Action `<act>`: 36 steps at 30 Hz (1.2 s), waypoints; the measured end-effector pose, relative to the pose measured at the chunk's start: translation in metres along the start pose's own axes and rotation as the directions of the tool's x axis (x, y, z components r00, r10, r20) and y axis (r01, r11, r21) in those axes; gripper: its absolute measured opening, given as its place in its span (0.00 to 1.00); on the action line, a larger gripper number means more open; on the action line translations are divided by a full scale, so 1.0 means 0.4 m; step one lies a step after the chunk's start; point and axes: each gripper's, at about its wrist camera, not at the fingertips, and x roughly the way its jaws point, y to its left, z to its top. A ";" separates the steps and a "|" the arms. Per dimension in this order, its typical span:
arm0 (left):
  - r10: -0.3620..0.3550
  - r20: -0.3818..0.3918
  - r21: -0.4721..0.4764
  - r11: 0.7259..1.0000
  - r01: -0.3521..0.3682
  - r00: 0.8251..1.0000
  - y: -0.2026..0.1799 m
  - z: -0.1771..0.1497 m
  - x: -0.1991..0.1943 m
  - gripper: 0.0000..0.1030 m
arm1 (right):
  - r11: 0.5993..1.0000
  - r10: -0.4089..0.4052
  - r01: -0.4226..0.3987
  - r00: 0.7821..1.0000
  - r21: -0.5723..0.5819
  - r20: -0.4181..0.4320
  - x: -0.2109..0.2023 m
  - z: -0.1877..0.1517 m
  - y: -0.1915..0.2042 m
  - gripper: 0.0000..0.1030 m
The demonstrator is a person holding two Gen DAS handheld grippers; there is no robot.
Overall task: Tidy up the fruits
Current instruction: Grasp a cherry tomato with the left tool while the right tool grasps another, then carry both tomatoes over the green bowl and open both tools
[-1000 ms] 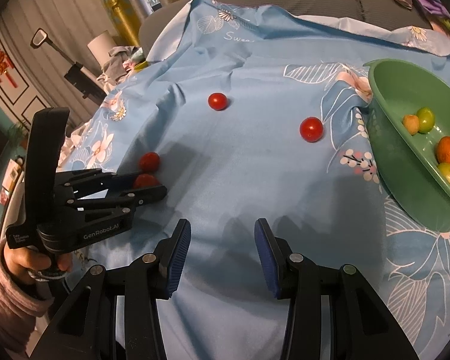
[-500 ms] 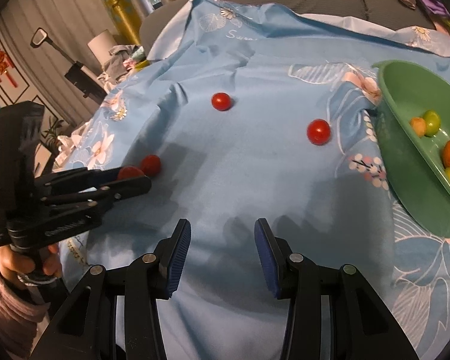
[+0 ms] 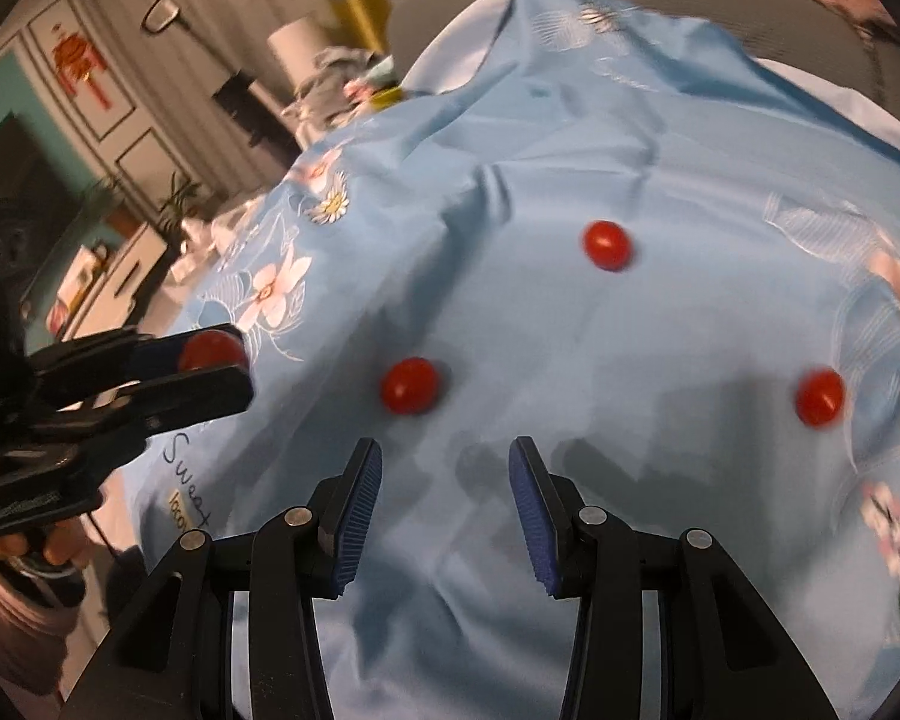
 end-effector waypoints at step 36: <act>-0.016 -0.042 0.063 0.998 0.019 0.999 -0.070 0.006 0.005 0.30 | 0.998 -0.040 0.043 0.996 -0.037 0.078 -0.068 -0.018 0.009 0.30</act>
